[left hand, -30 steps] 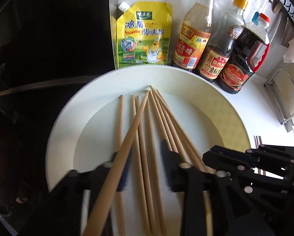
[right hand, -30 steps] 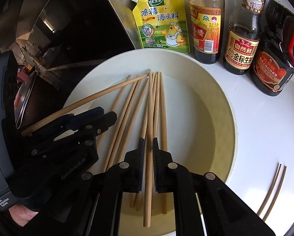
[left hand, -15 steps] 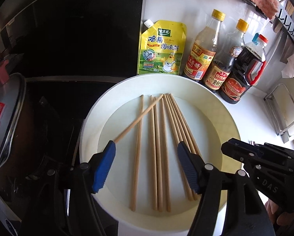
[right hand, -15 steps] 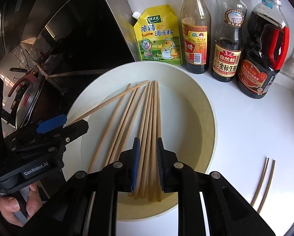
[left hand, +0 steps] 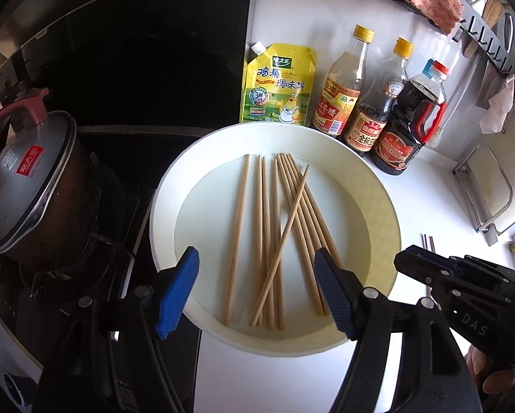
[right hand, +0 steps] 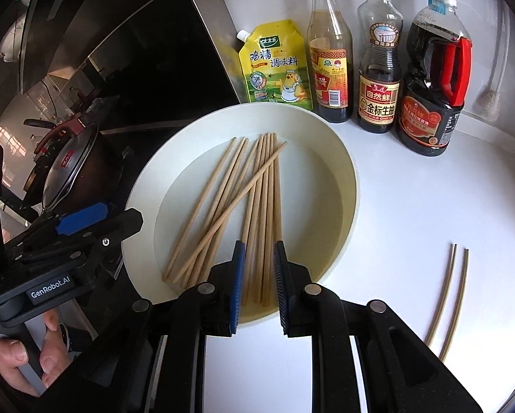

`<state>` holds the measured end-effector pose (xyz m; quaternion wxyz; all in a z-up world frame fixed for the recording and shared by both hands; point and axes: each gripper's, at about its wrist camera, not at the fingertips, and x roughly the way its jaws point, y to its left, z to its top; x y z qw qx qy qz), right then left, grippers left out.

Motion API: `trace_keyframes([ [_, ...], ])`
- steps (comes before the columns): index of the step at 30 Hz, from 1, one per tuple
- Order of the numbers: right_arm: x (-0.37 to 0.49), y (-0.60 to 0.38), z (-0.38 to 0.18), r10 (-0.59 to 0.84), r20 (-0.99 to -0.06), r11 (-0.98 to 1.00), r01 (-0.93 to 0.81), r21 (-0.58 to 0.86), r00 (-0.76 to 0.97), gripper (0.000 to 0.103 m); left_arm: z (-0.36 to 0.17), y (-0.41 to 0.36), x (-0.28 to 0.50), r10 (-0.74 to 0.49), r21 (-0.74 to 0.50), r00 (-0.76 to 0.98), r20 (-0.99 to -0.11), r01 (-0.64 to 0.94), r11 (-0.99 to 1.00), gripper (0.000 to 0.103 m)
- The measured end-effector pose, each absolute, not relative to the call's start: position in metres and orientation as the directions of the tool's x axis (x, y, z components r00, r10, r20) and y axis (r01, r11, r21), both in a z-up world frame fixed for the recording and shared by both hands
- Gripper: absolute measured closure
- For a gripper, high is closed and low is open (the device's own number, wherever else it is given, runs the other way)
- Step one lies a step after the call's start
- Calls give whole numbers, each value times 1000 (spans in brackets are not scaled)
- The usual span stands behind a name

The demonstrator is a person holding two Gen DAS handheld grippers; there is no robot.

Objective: Organize utensils
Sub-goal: 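Move the open right tool back over the last two chopsticks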

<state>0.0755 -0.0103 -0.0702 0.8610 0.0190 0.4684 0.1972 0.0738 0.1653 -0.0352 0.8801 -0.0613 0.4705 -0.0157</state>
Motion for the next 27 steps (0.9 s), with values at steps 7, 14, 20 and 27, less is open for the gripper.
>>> trace_keyframes([
  [7,56,-35,-72,333,-800,934,-289,209,499,84,-36,138,64,-98,-111,546,-832,10,994,35],
  [14,36,-71,-75,290,-797,952,-242,186,530,79,-35,105,56,-110,-87,548,-829,67,994,29],
  [20,20,-113,-80,221,-801,974,-174,148,556,69,-40,69,53,-140,-82,533,-835,130,988,28],
  [27,4,-169,-101,125,-818,992,-52,116,561,65,-48,23,46,-174,-82,519,-837,196,977,21],
])
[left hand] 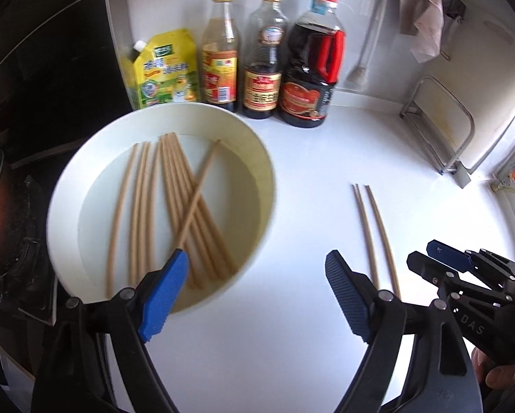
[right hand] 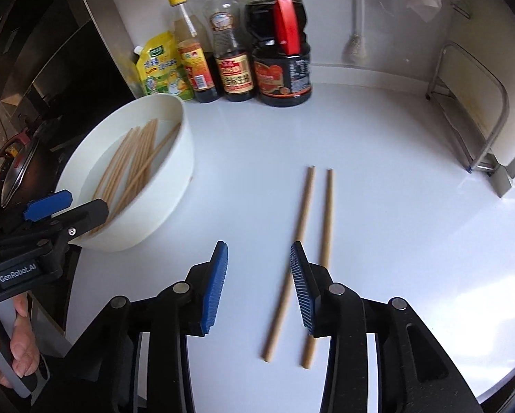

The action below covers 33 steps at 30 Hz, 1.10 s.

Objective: Organize utensils
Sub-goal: 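Move the open right tool back over the last two chopsticks, then close the right tool on one of the two remaining chopsticks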

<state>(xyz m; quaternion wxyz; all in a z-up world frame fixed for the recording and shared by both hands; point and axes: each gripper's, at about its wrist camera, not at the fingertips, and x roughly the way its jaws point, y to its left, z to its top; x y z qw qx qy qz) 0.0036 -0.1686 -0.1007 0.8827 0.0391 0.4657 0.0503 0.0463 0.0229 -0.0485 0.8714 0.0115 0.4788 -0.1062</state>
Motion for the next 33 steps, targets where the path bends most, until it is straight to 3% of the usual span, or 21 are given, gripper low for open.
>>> trace_keyframes([
  [14,1,-211,-167,50,-857,997,30,76,513,65,-85,-36,35,-197,-89,481,-854,239,967,15],
  [26,16,-206,-183,12,-849,1000,14,23,528,66,-103,-44,38,-170,-79,468,-867,207,975,15],
  [33,18,-207,-180,12,-846,1000,-13,7,533,94,-109,-52,39,-169,-78,462,-871,208,975,15],
])
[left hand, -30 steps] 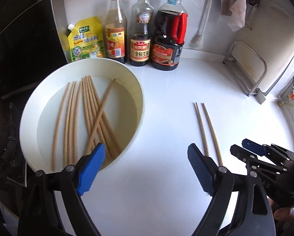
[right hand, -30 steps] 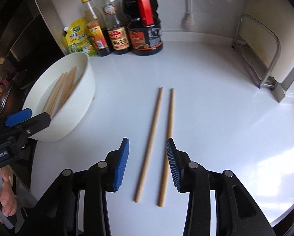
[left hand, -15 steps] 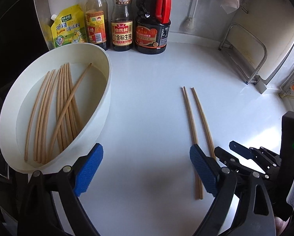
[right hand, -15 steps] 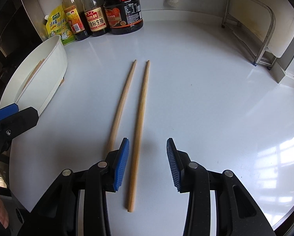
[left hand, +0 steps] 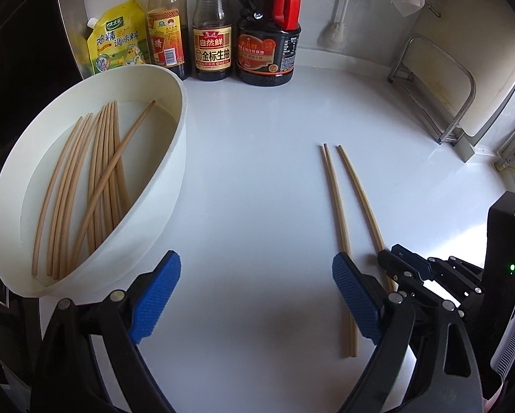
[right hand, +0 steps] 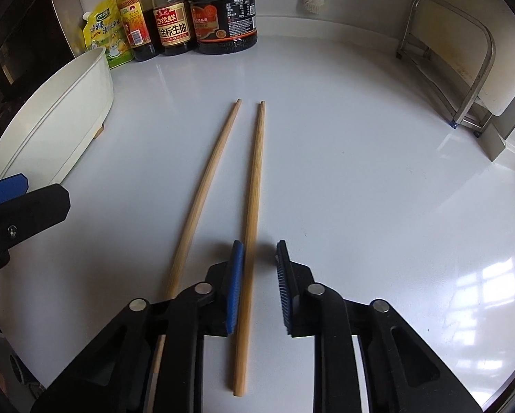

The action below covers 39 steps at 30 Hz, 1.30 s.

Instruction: Organize utensils

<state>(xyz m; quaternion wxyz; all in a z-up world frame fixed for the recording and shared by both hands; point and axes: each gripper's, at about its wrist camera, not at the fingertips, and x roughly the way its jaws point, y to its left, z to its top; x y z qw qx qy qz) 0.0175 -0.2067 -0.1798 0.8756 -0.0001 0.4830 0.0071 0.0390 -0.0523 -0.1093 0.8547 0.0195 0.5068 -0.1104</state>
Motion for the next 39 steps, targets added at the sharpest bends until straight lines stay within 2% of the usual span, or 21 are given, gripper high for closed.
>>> trace_keyframes([
  [1,17,-209,-180,17,-846,1000,-12,12,533,96,-110,-54,39,-171,-79,460,-871,212,974,15],
  [22,0,-269,-180,15,-852,996,68,59,524,96,-164,-117,53,-145,-29,401,-905,282,959,15],
  [23,0,-269,-179,15,-851,996,70,61,525,96,-165,-118,53,-141,-25,400,-906,282,959,15],
  [25,0,-271,-179,27,-850,995,66,73,525,85,-168,-119,55,-136,-21,396,-908,282,959,15],
  [33,2,-268,-180,-8,-846,998,53,24,532,85,-168,-122,57,-127,-8,425,-896,271,962,14],
  [34,2,-266,-180,-13,-846,999,45,12,533,85,-168,-122,57,-129,-7,430,-893,274,962,18],
  [36,2,-261,-180,-20,-846,1000,28,-6,533,85,-166,-124,55,-144,-12,447,-883,286,958,31],
  [38,3,-258,-181,-26,-846,1000,19,-19,532,85,-163,-127,54,-160,-17,454,-877,304,953,56],
  [39,3,-257,-180,-23,-847,1000,16,-17,532,86,-161,-127,53,-167,-19,455,-874,311,950,65],
])
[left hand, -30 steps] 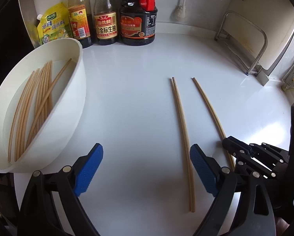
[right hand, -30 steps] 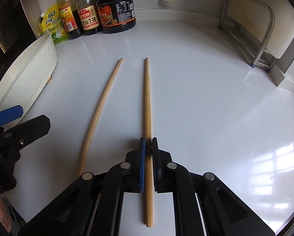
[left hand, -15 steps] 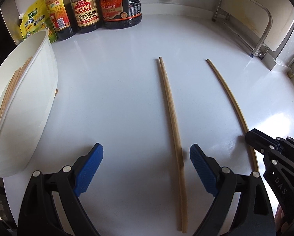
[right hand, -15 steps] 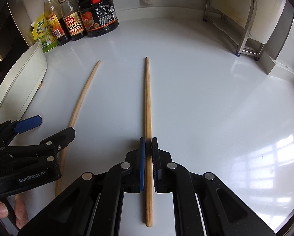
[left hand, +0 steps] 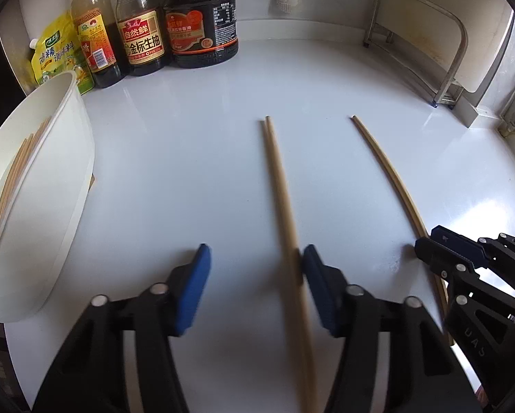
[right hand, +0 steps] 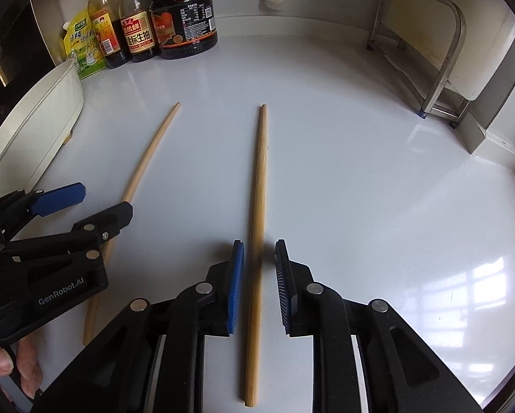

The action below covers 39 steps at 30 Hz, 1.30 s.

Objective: Organize utensils
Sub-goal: 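Lift the chopstick with the right tool and carry it over the basin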

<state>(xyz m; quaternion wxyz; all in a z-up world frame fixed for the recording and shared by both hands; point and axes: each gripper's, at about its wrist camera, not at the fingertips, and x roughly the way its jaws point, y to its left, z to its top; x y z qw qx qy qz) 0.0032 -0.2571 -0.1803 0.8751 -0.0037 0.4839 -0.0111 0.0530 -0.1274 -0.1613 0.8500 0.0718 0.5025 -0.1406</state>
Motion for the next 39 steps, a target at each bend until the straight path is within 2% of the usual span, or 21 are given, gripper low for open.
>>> trace_keyframes([
  [1,3,-257,-180,-17,-847,1000,13,-13,531,92,-160,-128,53,-174,-25,453,-874,316,948,83],
  [2,4,-256,-180,-18,-848,1000,15,-12,530,97,-160,-128,54,-178,-31,447,-876,318,948,95],
  [10,3,-258,-173,39,-852,996,47,75,522,97,-152,-119,58,-212,-81,401,-891,320,944,96],
  [21,19,-213,-112,122,-795,989,-10,144,594,97,-71,-64,72,-251,-99,517,-818,303,948,96],
  [30,71,-114,-66,248,-739,968,-178,175,626,97,-30,40,103,-152,-59,591,-792,173,983,96],
  [39,122,-18,-76,345,-765,932,-298,209,543,97,-47,128,134,-46,-19,561,-826,53,998,96],
])
